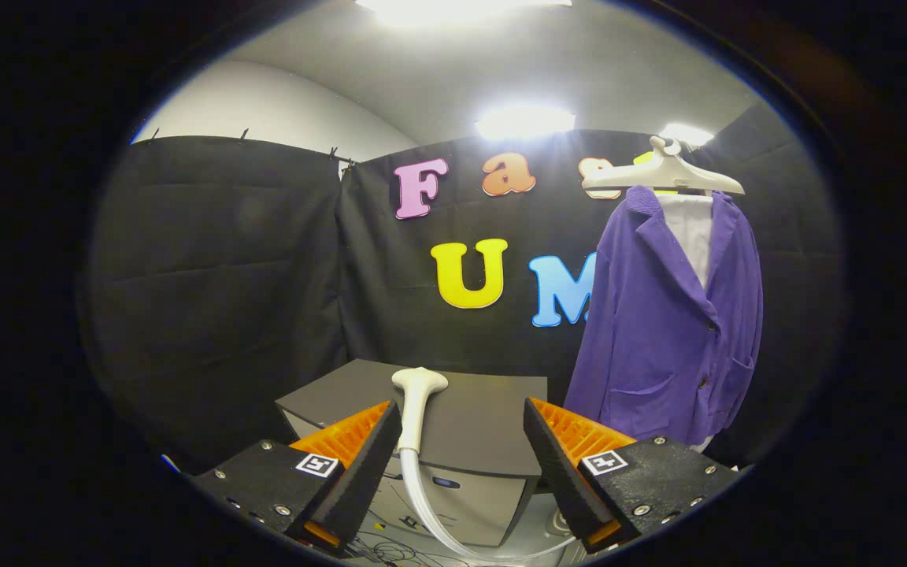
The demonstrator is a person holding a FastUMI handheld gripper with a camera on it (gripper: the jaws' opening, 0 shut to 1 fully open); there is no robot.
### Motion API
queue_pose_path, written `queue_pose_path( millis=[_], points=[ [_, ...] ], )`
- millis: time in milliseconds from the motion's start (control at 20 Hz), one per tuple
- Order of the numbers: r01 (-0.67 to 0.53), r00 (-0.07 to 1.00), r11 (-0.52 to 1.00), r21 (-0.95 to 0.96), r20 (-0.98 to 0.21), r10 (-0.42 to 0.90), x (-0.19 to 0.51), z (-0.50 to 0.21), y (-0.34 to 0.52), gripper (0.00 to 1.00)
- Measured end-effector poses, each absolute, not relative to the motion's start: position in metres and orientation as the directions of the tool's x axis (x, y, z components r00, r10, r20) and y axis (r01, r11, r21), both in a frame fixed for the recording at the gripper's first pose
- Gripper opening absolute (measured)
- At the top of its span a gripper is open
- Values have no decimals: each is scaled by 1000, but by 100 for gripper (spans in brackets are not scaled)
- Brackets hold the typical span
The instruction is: Iron the clothes twice with a garment steamer, once on the left side and once on the right side.
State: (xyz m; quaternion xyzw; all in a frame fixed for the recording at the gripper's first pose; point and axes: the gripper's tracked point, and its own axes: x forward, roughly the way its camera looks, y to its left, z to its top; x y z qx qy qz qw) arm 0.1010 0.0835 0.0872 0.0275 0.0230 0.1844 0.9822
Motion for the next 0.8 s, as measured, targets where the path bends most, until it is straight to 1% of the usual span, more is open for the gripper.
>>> queue_pose_path(
  millis=[150, 300, 400, 650, 800],
  points=[
    [-344, 933, 939, 21, -105, 344, 147, 78, 118, 96],
    [-372, 907, 926, 68, -183, 378, 188, 60, 165, 96],
    [-365, 897, 926, 91, -231, 377, 213, 47, 184, 96],
    [-354, 858, 930, 99, -360, 365, 257, 0, 218, 96],
    [-356, 835, 927, 117, -405, 371, 276, -22, 230, 95]
  ],
)
